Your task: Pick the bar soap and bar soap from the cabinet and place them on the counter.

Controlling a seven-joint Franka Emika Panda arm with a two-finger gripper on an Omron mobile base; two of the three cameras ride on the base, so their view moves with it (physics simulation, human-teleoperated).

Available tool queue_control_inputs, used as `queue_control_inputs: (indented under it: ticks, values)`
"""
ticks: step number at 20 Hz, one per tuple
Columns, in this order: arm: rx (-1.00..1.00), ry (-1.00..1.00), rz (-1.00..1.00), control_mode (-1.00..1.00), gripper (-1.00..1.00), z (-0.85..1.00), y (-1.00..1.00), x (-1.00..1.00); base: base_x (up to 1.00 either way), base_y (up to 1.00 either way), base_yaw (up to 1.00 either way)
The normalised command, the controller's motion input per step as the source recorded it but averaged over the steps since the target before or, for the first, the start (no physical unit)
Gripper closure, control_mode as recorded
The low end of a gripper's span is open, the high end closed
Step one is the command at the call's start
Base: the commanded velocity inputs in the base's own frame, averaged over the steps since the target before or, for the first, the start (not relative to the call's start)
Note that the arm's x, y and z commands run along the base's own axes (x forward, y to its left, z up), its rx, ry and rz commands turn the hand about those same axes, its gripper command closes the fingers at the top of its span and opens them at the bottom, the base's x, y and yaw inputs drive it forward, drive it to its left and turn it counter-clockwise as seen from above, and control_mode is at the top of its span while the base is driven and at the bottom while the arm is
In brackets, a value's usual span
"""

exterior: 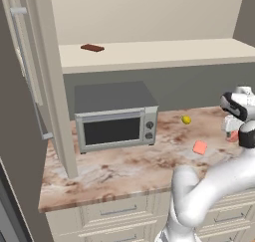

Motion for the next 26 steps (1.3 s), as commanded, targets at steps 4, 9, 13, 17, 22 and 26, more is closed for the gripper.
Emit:
queue_control_inputs:
  ticks: [4, 9, 13, 17, 22, 26]
  values:
    - [0.00, -0.34, -0.14, -1.00, -1.00, -0.54, 0.18, -0.25, 0.00, 0.00, 0.00]
    - [0.00, -0.20, -0.18, -1.00, -1.00, -0.64, 0.68, -0.01, 0.00, 0.00, 0.00]
    - [-0.10, -0.04, -0.18, -1.00, -1.00, 0.69, 0.46, -0.09, 0.00, 0.00, 0.00]
    - [-0.13, 0.00, -0.19, -1.00, -1.00, 0.97, 0.24, -0.22, 0.00, 0.00, 0.00]
    - [-0.16, -0.08, -0.13, -1.00, -1.00, 0.08, 0.58, -0.10, 0.00, 0.00, 0.00]
    - [-0.09, -0.24, -0.06, -1.00, -1.00, -0.46, 0.56, -0.31, 0.00, 0.00, 0.00]
